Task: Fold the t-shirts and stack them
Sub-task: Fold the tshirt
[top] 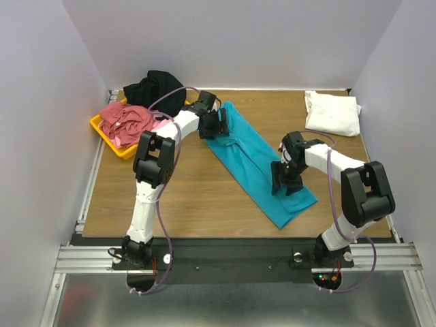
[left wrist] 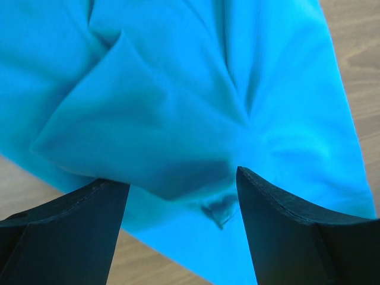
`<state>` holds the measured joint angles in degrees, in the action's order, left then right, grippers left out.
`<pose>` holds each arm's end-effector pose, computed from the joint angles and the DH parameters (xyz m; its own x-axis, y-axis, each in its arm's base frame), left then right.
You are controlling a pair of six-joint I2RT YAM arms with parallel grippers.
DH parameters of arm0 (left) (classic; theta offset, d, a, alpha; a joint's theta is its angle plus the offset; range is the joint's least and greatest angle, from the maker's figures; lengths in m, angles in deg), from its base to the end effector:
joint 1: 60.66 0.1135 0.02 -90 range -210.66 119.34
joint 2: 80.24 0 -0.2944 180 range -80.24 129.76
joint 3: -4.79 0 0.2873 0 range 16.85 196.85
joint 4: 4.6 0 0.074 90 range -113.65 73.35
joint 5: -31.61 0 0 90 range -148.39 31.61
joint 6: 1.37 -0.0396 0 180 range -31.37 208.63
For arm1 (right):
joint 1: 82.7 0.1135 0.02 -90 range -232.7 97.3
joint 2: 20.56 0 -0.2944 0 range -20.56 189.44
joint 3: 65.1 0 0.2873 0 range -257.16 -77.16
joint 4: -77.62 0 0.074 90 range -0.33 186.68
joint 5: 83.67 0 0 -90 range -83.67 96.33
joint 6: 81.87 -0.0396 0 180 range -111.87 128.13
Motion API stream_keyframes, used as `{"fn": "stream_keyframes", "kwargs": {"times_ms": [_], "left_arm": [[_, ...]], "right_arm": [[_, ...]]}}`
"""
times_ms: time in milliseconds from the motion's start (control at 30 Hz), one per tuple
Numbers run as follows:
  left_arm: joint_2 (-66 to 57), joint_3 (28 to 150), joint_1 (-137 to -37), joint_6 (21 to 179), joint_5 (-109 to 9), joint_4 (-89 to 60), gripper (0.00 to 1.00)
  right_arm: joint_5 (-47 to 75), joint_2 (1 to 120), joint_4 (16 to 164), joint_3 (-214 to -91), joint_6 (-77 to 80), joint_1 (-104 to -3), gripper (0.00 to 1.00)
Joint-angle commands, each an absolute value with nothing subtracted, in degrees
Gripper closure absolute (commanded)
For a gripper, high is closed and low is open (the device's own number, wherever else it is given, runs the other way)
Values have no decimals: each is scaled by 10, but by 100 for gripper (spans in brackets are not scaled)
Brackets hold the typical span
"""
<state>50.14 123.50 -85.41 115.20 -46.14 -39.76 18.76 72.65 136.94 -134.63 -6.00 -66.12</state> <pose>0.5134 -0.2459 0.1975 -0.8343 -0.0967 -0.5427 0.1876 0.8760 -0.4444 0.2979 0.0976 0.1802 -0.9967 -0.0480 -0.0660 -0.0624 0.9695 0.2369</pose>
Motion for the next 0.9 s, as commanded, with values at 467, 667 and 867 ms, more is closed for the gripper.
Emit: {"fn": "stream_keyframes", "kwargs": {"times_ms": [467,667,867], "left_arm": [[623,1391,-859,1139,-415,-388,17],[657,1449,-860,1151,-379,-366,17],[674,1456,-860,1170,-339,-316,17]], "right_arm": [[385,776,1329,-1353,-34,-641,37],[393,816,1326,-1410,-28,-610,37],[404,876,1325,-1476,-27,-579,37]]}}
